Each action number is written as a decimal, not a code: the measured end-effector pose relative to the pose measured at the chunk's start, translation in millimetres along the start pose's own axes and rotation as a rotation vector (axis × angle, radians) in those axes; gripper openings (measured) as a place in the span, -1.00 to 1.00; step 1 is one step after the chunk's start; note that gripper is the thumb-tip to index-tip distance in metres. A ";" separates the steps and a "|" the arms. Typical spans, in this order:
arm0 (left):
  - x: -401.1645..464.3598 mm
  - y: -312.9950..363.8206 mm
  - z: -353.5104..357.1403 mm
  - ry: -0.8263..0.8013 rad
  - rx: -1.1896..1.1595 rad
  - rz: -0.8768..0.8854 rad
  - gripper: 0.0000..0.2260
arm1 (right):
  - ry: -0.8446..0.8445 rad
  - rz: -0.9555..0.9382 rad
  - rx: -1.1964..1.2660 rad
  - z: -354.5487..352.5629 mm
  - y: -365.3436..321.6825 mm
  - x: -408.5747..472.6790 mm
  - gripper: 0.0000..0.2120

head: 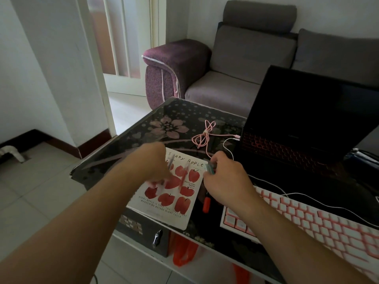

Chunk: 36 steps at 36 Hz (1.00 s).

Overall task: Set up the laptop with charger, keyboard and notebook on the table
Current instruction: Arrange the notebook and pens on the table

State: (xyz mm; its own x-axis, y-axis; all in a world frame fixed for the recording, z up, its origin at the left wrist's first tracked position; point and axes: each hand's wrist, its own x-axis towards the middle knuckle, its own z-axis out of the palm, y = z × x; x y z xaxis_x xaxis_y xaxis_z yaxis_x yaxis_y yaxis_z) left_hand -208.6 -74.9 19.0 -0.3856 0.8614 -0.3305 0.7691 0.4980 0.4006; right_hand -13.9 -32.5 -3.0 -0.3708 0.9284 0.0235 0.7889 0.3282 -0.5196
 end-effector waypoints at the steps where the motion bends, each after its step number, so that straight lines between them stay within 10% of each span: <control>1: 1.9 -3.0 7.1 0.006 0.052 0.000 -0.74 | -0.005 -0.012 -0.003 -0.6 0.7 -2.8 -0.83; 18: -36.6 60.9 65.9 0.151 0.321 0.413 -0.71 | 0.100 0.141 0.023 -22.0 13.6 -5.7 -0.81; 36: 6.4 30.0 12.1 0.242 0.114 0.131 -0.82 | 0.040 -0.165 -0.418 11.2 -2.9 -10.3 -0.85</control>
State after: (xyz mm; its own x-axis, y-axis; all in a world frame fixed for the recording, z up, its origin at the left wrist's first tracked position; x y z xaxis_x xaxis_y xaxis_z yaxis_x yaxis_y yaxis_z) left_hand -181.8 -55.6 18.6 -0.3787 0.9233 -0.0632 0.8675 0.3780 0.3234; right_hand -17.8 -45.0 -11.3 -0.4952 0.8612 0.1146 0.8542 0.5067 -0.1168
